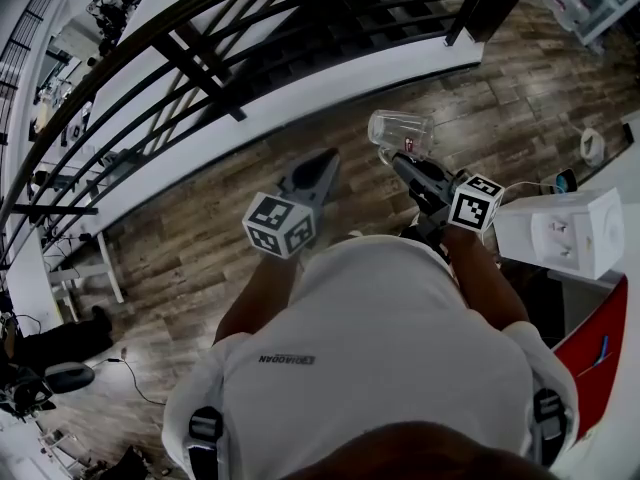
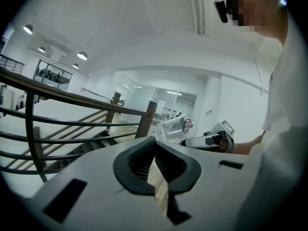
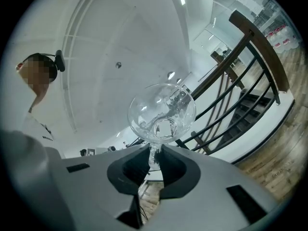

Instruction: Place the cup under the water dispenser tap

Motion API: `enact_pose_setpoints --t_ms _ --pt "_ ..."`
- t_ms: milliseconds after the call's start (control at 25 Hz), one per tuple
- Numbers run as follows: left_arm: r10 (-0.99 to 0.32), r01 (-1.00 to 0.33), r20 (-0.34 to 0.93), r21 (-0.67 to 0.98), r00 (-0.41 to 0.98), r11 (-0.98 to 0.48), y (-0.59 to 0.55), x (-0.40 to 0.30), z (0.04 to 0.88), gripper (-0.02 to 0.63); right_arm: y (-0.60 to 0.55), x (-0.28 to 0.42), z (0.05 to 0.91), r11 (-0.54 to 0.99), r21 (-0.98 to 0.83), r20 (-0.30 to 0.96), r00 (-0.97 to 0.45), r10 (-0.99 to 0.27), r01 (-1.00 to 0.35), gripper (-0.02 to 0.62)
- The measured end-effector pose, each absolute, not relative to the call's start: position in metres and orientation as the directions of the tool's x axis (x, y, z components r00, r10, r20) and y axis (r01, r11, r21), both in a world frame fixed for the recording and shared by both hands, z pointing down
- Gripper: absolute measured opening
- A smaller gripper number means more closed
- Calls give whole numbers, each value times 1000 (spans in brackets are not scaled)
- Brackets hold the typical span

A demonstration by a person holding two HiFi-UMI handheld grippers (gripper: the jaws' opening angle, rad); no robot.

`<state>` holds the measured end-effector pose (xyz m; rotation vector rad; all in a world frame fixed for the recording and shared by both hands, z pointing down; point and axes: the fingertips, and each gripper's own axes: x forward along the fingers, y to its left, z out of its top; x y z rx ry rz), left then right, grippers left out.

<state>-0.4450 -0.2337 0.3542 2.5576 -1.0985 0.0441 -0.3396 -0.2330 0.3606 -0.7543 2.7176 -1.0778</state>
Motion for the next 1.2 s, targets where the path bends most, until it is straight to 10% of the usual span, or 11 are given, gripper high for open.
enact_pose_setpoints --t_ms 1200 --pt "-631 -642 144 294 763 -709 -207 -416 349 -5 -194 -312 355 593 -649 70 -814 -576 -476 52"
